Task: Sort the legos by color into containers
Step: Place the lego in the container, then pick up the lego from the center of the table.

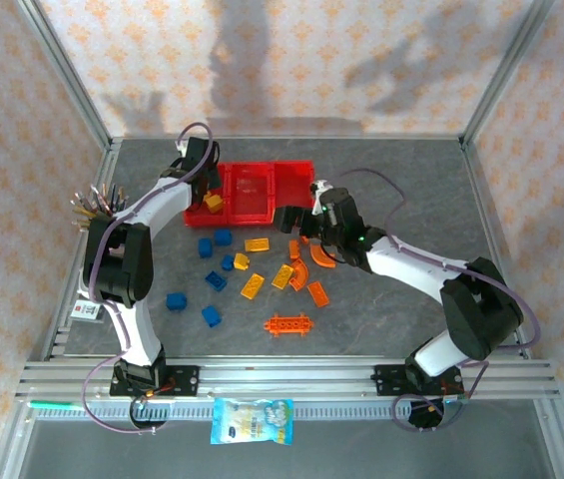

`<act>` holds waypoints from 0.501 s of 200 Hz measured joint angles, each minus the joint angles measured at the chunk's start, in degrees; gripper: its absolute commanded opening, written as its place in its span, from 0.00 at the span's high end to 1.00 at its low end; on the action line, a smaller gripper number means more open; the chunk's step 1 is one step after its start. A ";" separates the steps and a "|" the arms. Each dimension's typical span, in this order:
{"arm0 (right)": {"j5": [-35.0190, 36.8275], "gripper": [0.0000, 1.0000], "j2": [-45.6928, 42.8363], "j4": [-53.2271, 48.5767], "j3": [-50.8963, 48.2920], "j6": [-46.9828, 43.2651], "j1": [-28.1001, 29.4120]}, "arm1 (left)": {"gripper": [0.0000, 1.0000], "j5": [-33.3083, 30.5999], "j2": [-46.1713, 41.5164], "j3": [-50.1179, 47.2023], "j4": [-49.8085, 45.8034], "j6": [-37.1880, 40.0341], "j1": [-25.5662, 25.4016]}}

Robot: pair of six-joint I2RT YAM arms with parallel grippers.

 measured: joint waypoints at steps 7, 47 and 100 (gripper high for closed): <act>0.00 0.00 -0.07 -0.33 0.09 -0.24 -0.11 | 0.44 0.66 -0.33 -0.02 -0.39 -0.02 0.00; 0.02 0.00 -2.99 -2.86 -1.31 -1.20 -0.87 | 0.43 5.31 -7.48 -5.20 -0.59 -0.87 -1.05; 0.11 0.00 -7.50 -6.67 -7.41 -1.90 -1.01 | 0.42 7.39 -17.09 -16.39 -0.76 -3.17 -13.29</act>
